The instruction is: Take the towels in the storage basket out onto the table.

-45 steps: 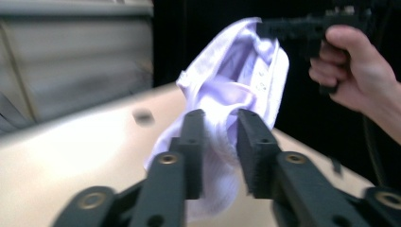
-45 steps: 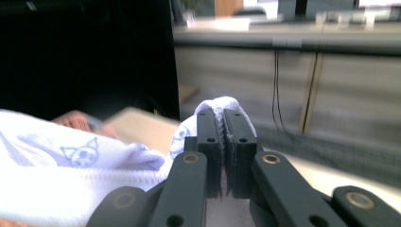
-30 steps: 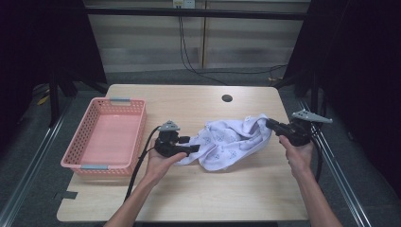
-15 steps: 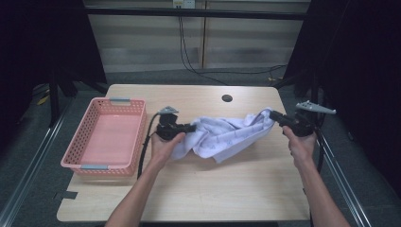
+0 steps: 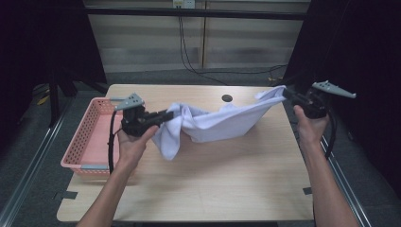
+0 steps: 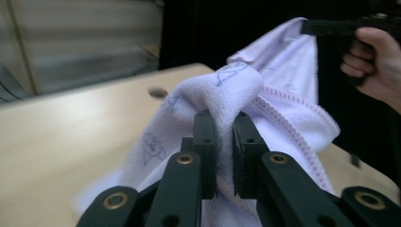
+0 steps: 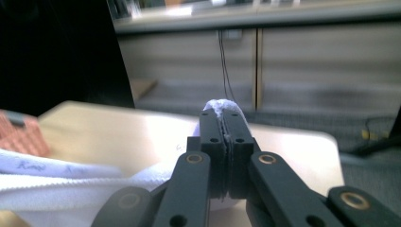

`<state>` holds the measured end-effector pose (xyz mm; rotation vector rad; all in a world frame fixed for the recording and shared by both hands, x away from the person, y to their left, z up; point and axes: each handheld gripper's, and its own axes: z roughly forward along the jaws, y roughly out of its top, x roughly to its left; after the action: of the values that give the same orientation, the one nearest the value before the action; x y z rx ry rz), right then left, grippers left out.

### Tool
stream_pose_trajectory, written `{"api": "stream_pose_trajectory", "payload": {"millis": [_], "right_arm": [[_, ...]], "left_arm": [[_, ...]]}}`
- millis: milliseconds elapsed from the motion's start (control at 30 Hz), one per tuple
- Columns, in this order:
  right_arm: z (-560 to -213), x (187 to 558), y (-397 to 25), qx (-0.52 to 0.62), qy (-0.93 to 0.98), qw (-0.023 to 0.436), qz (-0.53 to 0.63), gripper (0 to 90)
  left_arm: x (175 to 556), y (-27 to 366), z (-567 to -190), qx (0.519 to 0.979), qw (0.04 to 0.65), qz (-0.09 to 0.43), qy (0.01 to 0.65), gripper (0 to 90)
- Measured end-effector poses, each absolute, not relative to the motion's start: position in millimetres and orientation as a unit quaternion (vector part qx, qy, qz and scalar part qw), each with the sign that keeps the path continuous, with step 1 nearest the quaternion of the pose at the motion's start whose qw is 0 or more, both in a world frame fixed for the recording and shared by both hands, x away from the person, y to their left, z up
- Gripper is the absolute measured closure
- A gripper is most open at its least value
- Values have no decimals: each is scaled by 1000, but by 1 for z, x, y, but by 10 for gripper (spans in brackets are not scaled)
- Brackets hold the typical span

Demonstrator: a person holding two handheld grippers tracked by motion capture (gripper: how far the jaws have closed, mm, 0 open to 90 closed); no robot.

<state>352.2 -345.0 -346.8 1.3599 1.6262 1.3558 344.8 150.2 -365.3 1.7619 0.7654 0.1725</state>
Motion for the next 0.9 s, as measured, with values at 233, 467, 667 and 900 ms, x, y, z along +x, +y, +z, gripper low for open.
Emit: {"api": "stream_pose_trajectory", "payload": {"millis": [233, 467, 667, 900], "right_arm": [[-415, 345, -349, 529, 664, 243, 469, 830], [-436, 322, -351, 517, 680, 216, 474, 595], [-440, 301, -347, 502, 690, 200, 481, 465], [-447, 260, -314, 455, 731, 148, 486, 424]], "left_arm": [[326, 133, -426, 790, 531, -12, 306, 621], [328, 136, -440, 800, 513, -24, 310, 531], [328, 139, -479, 839, 441, -27, 318, 659], [315, 133, -497, 867, 384, -19, 317, 777]]}}
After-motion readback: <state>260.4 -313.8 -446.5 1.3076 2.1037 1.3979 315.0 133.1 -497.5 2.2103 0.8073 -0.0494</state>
